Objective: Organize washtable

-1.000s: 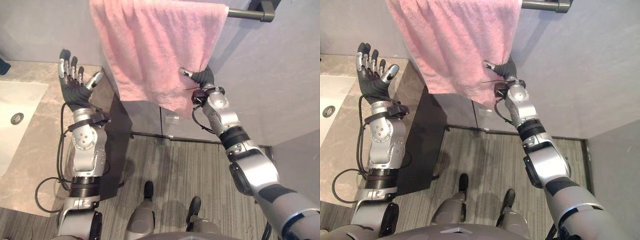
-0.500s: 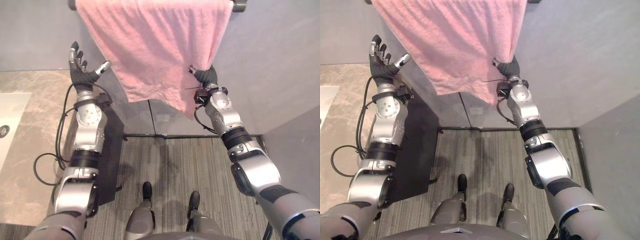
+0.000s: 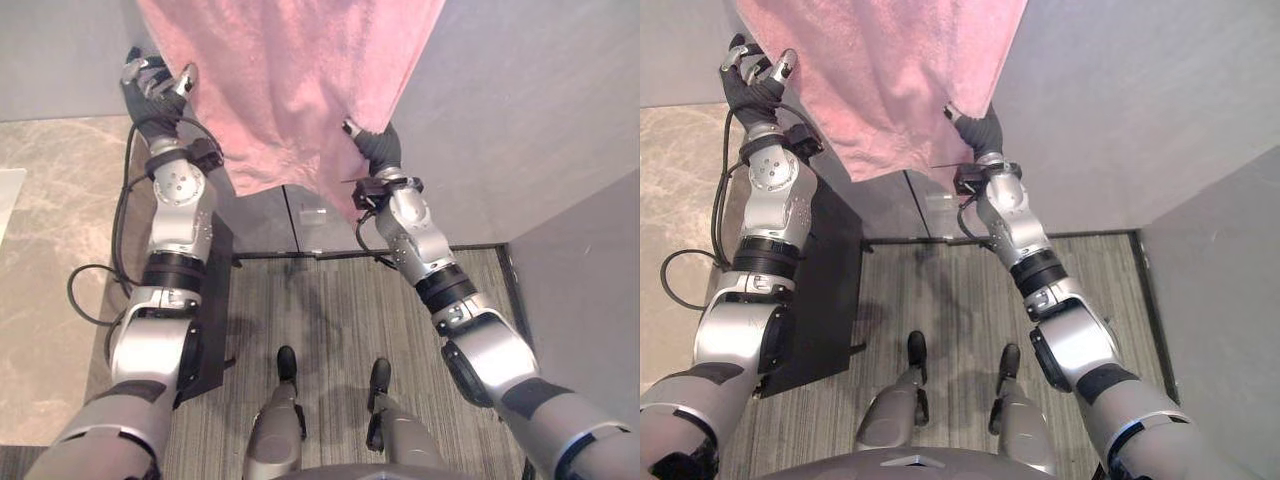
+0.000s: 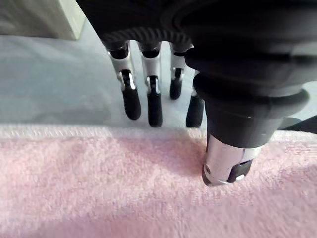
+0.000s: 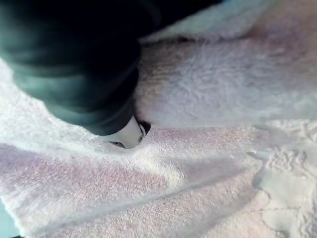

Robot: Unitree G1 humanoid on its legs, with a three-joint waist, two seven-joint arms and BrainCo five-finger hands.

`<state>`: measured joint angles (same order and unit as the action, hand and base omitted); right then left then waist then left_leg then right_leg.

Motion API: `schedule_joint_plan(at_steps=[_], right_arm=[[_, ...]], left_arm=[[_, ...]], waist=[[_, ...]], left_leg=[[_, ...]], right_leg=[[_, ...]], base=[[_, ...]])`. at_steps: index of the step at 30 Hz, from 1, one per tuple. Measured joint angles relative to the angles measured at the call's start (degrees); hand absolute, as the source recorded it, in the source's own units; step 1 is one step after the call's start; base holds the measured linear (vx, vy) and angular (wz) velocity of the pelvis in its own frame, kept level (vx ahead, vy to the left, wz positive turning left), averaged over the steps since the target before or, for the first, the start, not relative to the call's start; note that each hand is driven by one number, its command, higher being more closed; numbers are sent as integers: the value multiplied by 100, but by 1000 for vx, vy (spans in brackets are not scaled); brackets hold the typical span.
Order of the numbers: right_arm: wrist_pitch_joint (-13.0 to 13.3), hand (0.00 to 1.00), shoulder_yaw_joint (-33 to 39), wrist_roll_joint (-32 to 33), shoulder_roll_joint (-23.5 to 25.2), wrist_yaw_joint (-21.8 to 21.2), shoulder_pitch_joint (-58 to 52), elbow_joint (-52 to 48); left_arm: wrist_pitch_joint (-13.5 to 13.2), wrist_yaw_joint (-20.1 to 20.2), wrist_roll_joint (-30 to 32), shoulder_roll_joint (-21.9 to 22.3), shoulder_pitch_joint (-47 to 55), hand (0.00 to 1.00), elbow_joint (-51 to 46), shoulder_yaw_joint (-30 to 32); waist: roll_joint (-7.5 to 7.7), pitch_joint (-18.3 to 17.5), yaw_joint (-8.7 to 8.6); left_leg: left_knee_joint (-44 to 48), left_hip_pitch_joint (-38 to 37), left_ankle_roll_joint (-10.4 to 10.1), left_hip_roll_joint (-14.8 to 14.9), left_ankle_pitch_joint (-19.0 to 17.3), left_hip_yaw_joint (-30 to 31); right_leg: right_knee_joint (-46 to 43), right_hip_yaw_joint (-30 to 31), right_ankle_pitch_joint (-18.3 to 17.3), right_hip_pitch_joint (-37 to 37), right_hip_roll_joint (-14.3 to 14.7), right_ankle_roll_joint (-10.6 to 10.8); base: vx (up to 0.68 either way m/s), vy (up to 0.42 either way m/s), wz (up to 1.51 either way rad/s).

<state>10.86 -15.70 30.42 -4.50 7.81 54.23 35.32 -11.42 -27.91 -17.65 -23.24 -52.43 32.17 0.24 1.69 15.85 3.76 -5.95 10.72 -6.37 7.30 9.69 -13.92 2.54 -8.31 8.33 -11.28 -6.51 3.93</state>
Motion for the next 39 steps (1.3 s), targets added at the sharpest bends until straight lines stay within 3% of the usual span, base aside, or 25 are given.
schedule_joint_plan(at_steps=[5, 9, 17, 26, 34, 39], right_arm=[[14, 100, -95, -1, 86, 1, 1, 0], [12, 100, -339, -2, 72, -4, -20, -43], [19, 100, -410, -6, -28, -10, -229, -108], [10, 100, 8, -32, -165, -18, -457, -158], [-39, 100, 304, -398, -353, -63, -582, -145], [-181, 100, 522, -515, -430, -99, -325, 202]], left_arm=[[-84, 430, 36, 170, -10, 100, -802, -734], [-117, 473, 61, 420, -12, 100, -765, -711], [-112, 481, 104, 559, 50, 100, -707, -712], [-225, 506, 268, 457, 882, 100, -1244, -208], [-387, 824, 468, 326, 1456, 100, -1590, -151], [-375, 957, 481, 327, 1425, 100, -1446, -129]], waist=[[45, 16, -73], [44, 16, -266], [37, 20, -335], [15, 9, -277], [-200, -116, -168], [-216, -126, -169]], left_leg=[[-1, -2, -18, -11, 28, -113], [2, -50, 66, -1, 93, -131], [-3, -200, 57, 7, 95, -5], [-4, -243, 61, 11, 37, 50], [-5, -242, 73, 4, 46, 165], [-4, -267, 88, -4, 62, 191]], right_leg=[[19, 75, 69, -60, -16, -14], [50, 102, 131, -32, 9, 22], [110, -27, 95, 213, 19, -19], [124, -118, 76, 317, 10, -43], [256, -215, 89, 439, 17, -24], [258, -282, 83, 504, 22, -20]], base=[[1, 13, -12], [76, -15, -10], [25, -10, 7], [-33, 8, 6], [33, -6, 6], [41, -9, 5]])
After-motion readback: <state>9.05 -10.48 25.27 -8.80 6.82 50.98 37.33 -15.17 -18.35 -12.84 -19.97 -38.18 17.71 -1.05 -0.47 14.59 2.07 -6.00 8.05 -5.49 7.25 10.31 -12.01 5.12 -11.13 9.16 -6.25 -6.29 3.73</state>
